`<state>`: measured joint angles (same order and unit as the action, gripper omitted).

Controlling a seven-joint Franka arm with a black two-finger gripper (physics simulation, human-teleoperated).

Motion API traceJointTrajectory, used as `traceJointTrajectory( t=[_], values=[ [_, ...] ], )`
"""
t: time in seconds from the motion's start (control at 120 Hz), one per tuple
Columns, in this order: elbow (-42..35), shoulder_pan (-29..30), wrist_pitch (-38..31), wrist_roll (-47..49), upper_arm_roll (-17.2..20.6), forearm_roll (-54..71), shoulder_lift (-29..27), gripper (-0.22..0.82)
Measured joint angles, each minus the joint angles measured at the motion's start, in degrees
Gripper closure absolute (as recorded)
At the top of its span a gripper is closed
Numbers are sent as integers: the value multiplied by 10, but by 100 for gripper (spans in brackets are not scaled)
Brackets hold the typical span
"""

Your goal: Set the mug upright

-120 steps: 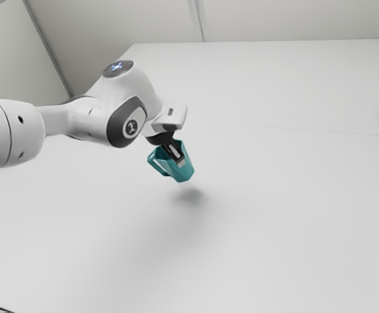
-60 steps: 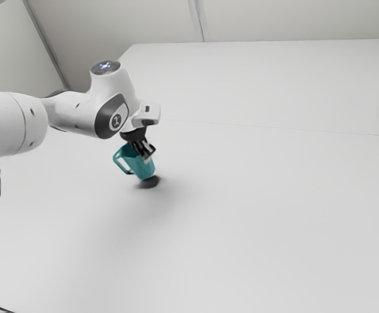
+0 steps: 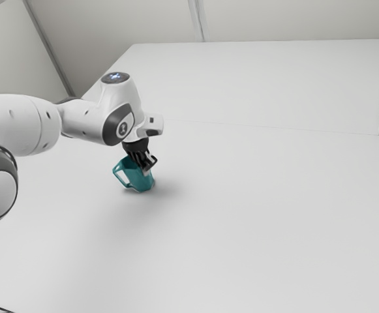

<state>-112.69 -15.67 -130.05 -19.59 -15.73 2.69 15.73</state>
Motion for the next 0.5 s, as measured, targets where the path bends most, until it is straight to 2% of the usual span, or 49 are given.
traceJointTrajectory(
  t=[0.067, 0.217, 0.308, 0.5],
  values=[
    [0, 0, 1, 2, 0, 0, 0, 77],
    [0, -2, 3, 2, -1, -9, -2, 43],
    [1, -5, 4, 2, -1, -10, -5, 28],
    [2, -13, 12, 3, -4, -4, -47, 11]
  ],
)
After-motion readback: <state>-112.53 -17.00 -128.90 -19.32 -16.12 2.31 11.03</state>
